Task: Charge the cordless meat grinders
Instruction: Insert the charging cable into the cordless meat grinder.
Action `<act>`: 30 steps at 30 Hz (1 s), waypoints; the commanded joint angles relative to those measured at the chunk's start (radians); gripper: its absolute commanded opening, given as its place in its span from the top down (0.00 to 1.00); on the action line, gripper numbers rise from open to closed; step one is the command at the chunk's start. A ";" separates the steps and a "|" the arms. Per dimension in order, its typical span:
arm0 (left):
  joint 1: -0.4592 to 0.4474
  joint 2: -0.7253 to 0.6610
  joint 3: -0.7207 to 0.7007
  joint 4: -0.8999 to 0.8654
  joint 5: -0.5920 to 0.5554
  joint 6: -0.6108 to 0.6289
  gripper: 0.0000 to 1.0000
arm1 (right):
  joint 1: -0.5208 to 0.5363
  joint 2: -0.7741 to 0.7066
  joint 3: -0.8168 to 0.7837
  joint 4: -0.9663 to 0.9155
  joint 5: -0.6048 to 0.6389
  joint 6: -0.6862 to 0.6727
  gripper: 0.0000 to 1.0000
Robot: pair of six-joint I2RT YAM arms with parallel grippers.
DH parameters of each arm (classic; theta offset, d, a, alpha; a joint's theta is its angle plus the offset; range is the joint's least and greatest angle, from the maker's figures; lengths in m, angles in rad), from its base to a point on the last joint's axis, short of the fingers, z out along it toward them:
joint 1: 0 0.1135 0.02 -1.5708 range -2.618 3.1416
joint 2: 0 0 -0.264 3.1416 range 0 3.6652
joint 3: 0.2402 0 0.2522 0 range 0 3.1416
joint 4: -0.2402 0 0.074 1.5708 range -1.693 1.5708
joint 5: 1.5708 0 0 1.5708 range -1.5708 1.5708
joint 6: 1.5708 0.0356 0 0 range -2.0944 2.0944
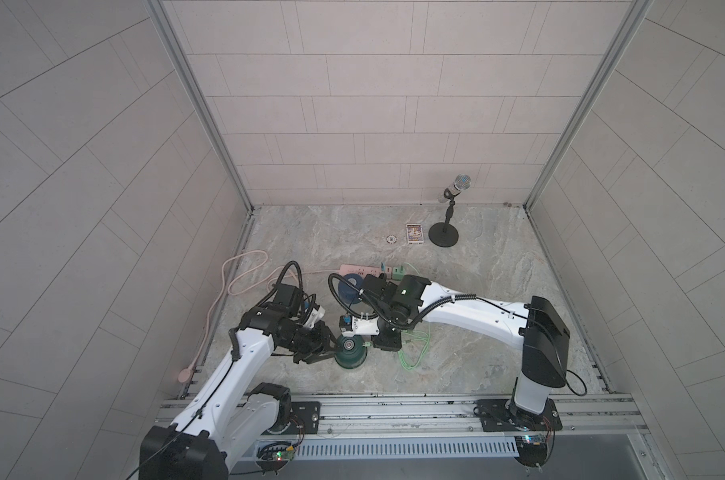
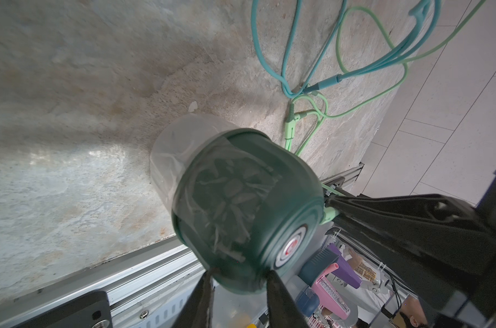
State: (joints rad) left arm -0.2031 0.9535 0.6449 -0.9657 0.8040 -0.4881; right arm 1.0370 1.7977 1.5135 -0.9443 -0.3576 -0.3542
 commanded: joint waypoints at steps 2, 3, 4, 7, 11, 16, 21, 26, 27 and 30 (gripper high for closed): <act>-0.008 0.012 -0.001 0.000 -0.043 0.012 0.67 | 0.018 0.032 0.046 -0.021 -0.021 -0.019 0.92; -0.013 0.012 -0.003 0.005 -0.043 0.007 0.67 | 0.020 0.034 0.048 -0.023 -0.021 -0.019 0.92; -0.016 0.012 -0.002 0.011 -0.042 0.001 0.68 | 0.021 0.039 0.050 -0.025 -0.021 -0.015 0.92; -0.031 0.010 -0.014 0.048 -0.031 -0.024 0.67 | 0.023 0.044 0.046 -0.008 -0.023 -0.006 0.92; -0.042 0.013 -0.021 0.065 -0.031 -0.034 0.67 | 0.023 0.056 0.047 0.004 -0.020 -0.008 0.92; -0.049 0.025 -0.019 0.068 -0.035 -0.028 0.68 | 0.020 0.061 0.070 0.001 -0.034 -0.006 0.92; -0.055 0.035 -0.014 0.058 -0.050 -0.017 0.68 | 0.012 0.055 0.097 -0.017 -0.021 -0.017 0.91; -0.058 0.044 0.000 0.056 -0.055 -0.015 0.68 | 0.014 0.065 0.111 -0.026 -0.038 -0.020 0.91; -0.059 0.048 0.002 0.061 -0.052 -0.016 0.68 | 0.014 0.067 0.111 -0.024 -0.040 -0.019 0.91; -0.076 0.048 -0.006 0.089 -0.043 -0.037 0.68 | 0.016 0.078 0.109 -0.014 -0.050 -0.015 0.91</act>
State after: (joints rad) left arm -0.2543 0.9810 0.6559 -0.9199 0.7967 -0.5194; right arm 1.0378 1.8572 1.5909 -1.0477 -0.3397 -0.3557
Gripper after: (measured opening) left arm 0.320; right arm 0.092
